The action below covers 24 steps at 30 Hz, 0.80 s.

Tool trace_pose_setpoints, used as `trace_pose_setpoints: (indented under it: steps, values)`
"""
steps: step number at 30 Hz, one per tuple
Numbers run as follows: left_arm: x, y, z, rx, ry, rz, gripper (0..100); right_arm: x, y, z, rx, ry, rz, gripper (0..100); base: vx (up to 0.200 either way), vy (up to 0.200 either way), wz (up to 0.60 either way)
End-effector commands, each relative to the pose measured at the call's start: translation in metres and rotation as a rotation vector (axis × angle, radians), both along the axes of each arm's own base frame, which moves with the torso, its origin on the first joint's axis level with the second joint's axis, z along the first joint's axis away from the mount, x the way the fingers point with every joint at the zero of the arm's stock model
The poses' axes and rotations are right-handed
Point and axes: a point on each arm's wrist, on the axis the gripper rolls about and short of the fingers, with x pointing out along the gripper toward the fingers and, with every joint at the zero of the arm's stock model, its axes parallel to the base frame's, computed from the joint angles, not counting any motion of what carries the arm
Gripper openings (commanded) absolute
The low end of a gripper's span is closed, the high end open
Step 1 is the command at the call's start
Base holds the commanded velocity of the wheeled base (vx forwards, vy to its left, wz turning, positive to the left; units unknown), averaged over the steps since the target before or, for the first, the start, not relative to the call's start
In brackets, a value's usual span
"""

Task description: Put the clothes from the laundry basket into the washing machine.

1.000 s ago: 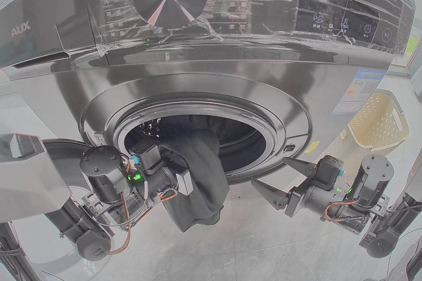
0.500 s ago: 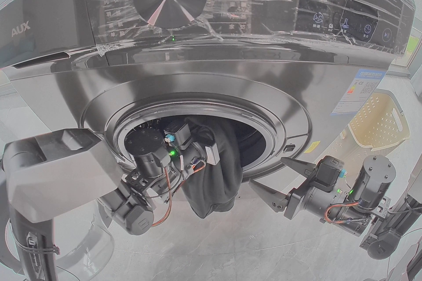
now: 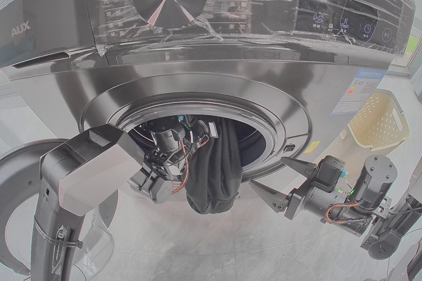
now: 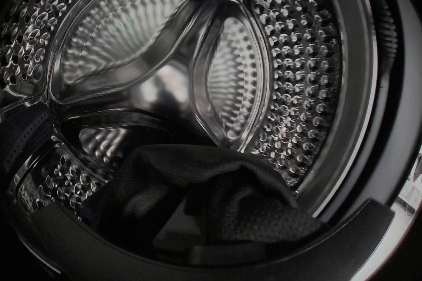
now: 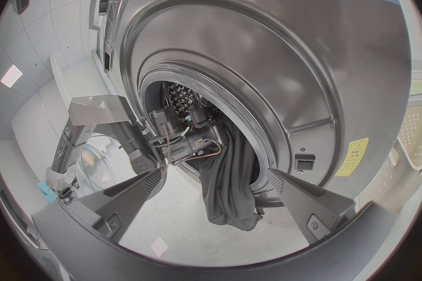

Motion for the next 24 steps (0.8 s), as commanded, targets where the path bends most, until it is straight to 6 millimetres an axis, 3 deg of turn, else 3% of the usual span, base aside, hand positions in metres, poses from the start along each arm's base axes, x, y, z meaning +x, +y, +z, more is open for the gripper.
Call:
trace_pose_setpoints:
  steps: [1,7,16,17,24]
  values:
    - [0.035,0.000,-0.004,-0.013,-0.006,0.069,0,0.000,0.001,-0.001,0.000,0.003,0.004,100,0.000,0.000,0.00]
    - [0.051,0.000,0.019,-0.043,-0.029,0.110,0,-0.002,0.004,-0.001,0.000,0.003,0.015,100,0.000,0.000,0.00]
    - [0.058,0.005,0.030,-0.068,-0.045,0.142,0,-0.001,0.004,0.000,0.002,0.000,0.015,100,0.000,0.000,0.00]
    - [0.058,0.005,0.030,-0.068,-0.045,0.142,100,-0.001,0.004,0.000,0.002,0.000,0.015,100,0.000,0.000,0.00]
    - [0.026,0.005,0.029,-0.032,0.142,0.100,100,-0.001,0.004,0.001,0.005,-0.003,0.013,100,0.000,0.000,0.00]
